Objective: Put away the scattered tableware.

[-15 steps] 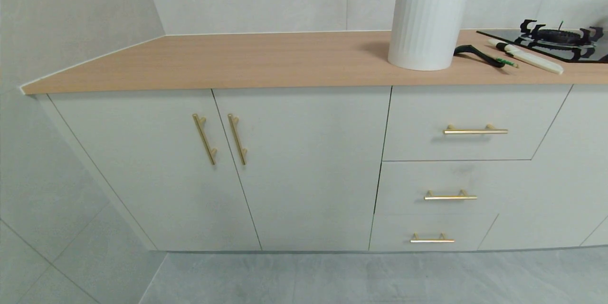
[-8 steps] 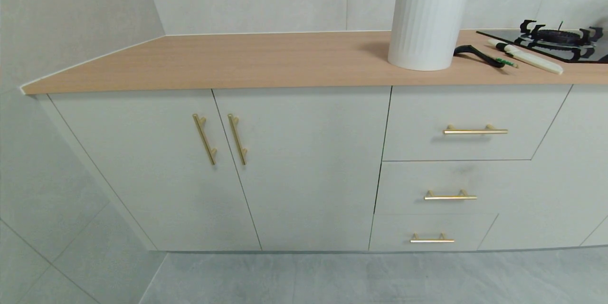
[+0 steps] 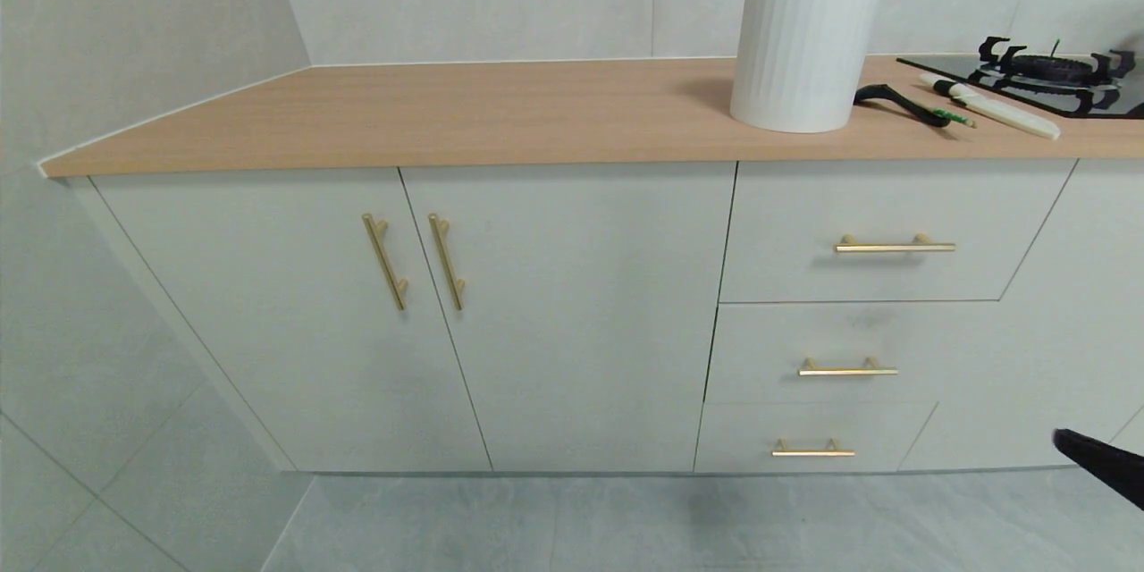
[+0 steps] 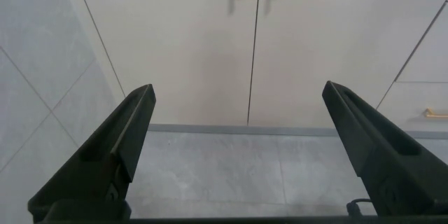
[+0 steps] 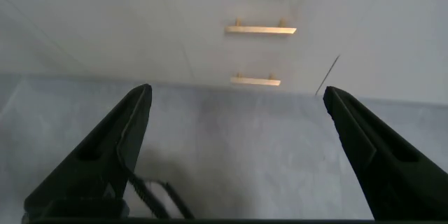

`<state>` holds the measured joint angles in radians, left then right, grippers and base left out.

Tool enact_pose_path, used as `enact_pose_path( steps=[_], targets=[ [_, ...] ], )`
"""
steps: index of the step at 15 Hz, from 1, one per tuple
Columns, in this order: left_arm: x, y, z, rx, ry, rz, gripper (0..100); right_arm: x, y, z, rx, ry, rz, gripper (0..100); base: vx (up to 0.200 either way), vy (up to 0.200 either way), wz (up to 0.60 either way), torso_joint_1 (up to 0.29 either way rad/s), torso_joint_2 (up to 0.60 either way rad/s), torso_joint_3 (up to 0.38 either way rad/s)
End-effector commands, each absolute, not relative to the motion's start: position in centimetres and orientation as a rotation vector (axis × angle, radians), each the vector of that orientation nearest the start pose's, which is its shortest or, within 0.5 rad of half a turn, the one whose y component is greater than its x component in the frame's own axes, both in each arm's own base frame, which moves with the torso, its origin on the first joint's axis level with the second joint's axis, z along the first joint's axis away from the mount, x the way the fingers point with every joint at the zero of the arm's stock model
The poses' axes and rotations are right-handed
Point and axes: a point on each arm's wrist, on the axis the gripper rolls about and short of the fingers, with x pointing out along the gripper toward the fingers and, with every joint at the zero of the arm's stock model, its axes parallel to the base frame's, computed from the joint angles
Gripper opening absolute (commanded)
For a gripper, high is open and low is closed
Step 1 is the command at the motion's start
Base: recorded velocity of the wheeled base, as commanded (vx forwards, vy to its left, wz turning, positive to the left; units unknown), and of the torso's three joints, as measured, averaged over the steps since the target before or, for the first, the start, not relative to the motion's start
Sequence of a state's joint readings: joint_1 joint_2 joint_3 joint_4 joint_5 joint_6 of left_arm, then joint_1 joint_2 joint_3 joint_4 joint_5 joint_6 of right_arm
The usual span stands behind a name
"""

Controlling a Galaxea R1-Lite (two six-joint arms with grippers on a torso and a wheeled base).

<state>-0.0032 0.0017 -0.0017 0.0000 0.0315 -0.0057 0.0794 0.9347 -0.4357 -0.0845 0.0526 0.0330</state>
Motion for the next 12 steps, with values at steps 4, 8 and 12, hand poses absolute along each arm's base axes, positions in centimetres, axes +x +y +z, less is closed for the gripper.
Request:
enact_pose_path(
  steps=[4, 8, 12],
  targets=[
    [-2.3, 0.1, 7.6, -0.006, 0.001, 0.029, 100, 26.5, 2.5, 13.7, -0.005, 0.651, 0.154, 100, 0.000, 0.000, 0.00, 0.000, 0.00, 0.000],
    [-2.3, 0.1, 7.6, -0.006, 0.001, 0.029, 100, 31.1, 2.8, 9.8, -0.018, 0.701, 0.137, 100, 0.000, 0.000, 0.00, 0.000, 0.00, 0.000],
    [-2.3, 0.1, 7.6, -0.006, 0.001, 0.029, 100, 34.0, 2.0, 6.1, -0.035, 0.648, 0.038, 100, 0.000, 0.000, 0.00, 0.000, 0.00, 0.000]
  ],
)
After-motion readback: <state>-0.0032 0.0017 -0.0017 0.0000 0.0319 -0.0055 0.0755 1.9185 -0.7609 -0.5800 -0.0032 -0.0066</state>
